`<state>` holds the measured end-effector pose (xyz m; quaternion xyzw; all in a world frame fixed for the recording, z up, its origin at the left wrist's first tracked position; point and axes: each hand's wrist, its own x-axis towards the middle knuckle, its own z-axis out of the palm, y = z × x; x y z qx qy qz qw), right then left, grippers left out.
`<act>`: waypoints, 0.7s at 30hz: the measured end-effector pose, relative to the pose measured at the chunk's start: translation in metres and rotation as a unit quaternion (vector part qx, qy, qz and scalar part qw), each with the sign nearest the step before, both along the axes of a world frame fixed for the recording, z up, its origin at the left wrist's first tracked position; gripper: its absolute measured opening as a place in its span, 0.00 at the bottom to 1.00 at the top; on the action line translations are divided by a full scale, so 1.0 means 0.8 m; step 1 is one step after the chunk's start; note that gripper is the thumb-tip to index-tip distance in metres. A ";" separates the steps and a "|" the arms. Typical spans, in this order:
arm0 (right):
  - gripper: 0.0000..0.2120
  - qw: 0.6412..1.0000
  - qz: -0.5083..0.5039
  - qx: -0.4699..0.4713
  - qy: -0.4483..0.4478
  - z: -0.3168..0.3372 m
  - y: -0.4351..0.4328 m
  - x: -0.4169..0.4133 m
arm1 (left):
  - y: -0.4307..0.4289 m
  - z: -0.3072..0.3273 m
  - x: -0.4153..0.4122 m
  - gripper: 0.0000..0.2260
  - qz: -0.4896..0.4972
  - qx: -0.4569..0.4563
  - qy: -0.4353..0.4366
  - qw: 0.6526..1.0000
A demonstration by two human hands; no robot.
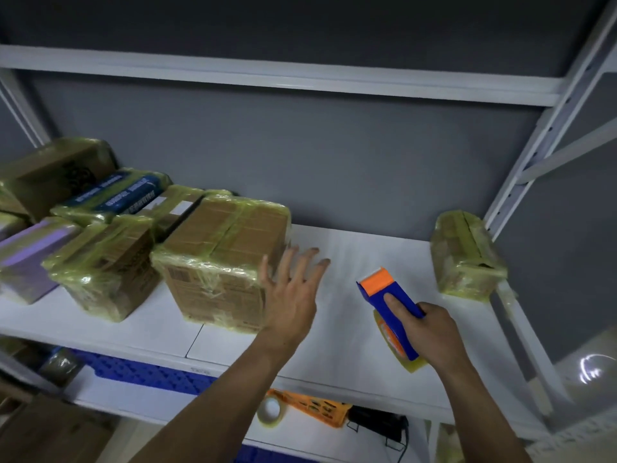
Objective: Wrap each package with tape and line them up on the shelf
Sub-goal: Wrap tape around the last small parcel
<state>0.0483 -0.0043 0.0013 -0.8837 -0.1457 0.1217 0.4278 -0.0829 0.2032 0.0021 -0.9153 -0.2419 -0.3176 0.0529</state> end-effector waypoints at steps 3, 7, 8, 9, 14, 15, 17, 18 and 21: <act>0.31 0.998 -0.041 0.030 0.030 0.004 -0.035 0.013 | -0.033 -0.008 0.045 0.22 -0.140 -0.051 -0.007 0.989; 0.29 0.988 -0.118 0.087 0.056 0.007 -0.098 0.038 | -0.076 -0.010 0.124 0.16 -0.253 -0.271 0.027 0.928; 0.29 0.985 -0.136 0.093 0.056 0.007 -0.113 0.045 | -0.086 -0.008 0.146 0.17 -0.273 -0.303 0.042 0.912; 0.29 0.982 -0.151 0.098 0.057 0.006 -0.127 0.051 | -0.096 -0.006 0.169 0.17 -0.285 -0.324 0.059 0.900; 0.27 0.976 -0.186 0.099 0.056 -0.006 -0.177 0.080 | -0.146 0.004 0.281 0.21 -0.309 -0.361 0.140 0.869; 0.27 0.975 -0.191 0.094 0.057 -0.009 -0.182 0.085 | -0.154 0.003 0.301 0.23 -0.311 -0.362 0.151 0.866; 0.27 0.975 -0.196 0.086 0.063 -0.015 -0.190 0.093 | -0.164 -0.003 0.333 0.25 -0.303 -0.363 0.172 0.864; 0.28 0.975 -0.195 0.087 0.068 -0.017 -0.193 0.096 | -0.166 -0.007 0.345 0.26 -0.295 -0.379 0.180 0.858; 0.27 0.973 -0.193 0.092 0.085 -0.020 -0.197 0.103 | -0.168 -0.020 0.363 0.24 -0.283 -0.406 0.194 0.847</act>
